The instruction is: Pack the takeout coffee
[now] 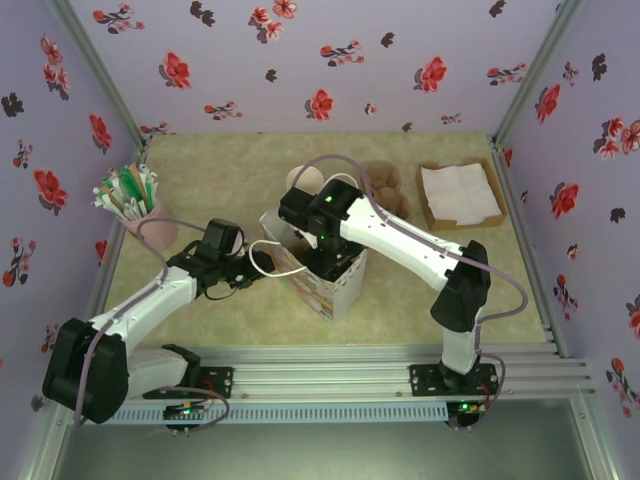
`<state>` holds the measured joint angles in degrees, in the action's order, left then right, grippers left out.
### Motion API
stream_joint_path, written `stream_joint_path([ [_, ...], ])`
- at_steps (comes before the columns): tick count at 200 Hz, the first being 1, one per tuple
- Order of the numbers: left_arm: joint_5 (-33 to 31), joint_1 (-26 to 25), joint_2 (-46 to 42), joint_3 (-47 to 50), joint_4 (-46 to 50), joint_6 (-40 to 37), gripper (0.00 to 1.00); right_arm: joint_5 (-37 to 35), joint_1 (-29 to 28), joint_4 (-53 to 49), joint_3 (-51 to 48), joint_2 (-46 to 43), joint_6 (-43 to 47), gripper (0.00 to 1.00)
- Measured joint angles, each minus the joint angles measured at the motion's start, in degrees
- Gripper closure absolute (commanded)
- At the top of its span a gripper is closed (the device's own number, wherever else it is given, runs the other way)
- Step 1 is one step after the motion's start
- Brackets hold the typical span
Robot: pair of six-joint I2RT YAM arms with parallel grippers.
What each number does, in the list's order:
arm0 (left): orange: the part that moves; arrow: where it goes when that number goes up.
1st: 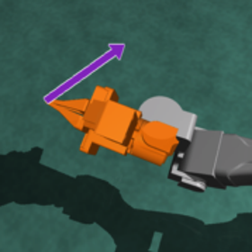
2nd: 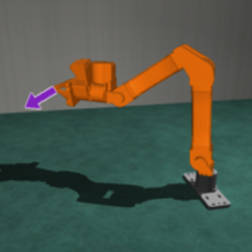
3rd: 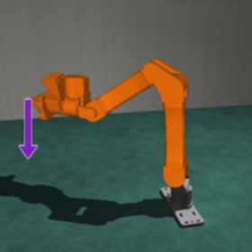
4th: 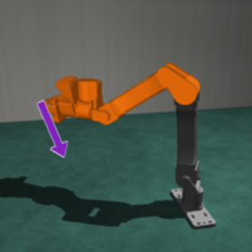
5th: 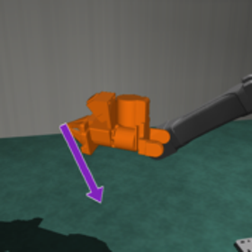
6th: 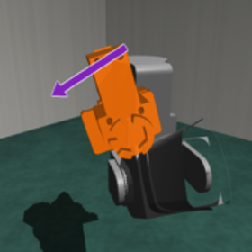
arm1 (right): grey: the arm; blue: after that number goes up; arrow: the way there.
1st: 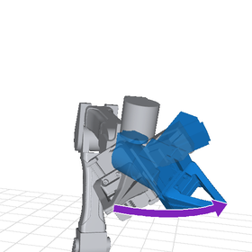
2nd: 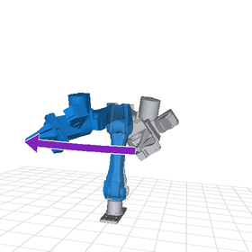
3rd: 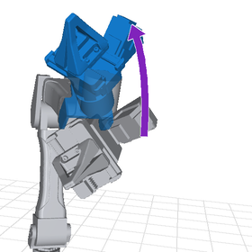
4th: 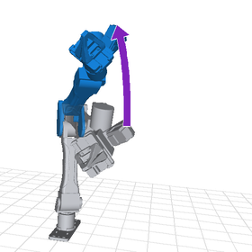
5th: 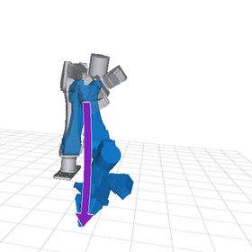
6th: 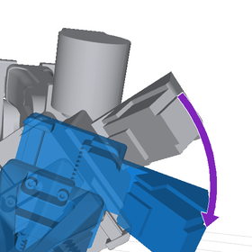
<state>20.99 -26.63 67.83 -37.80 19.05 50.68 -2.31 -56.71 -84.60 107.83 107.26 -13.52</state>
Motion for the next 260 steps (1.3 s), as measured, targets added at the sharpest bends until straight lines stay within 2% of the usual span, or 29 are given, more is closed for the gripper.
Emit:
stream_joint_path([
  [121, -0.5, 0.9, 2.0, -3.6, -0.2, -1.5, 0.65, 0.0, 0.5, 0.8, -0.3, -0.5, -0.1, 0.32],
  [211, -3.4, 2.3, -6.7, -3.5, 4.1, -3.0, 0.53, 0.0, 0.6, 1.3, -0.5, -0.5, -0.6, 0.32],
  [260, -5.2, 3.8, -9.9, -3.2, 6.6, -3.7, 0.39, 0.0, 0.6, 2.5, -0.9, -0.5, -0.6, 0.32],
])
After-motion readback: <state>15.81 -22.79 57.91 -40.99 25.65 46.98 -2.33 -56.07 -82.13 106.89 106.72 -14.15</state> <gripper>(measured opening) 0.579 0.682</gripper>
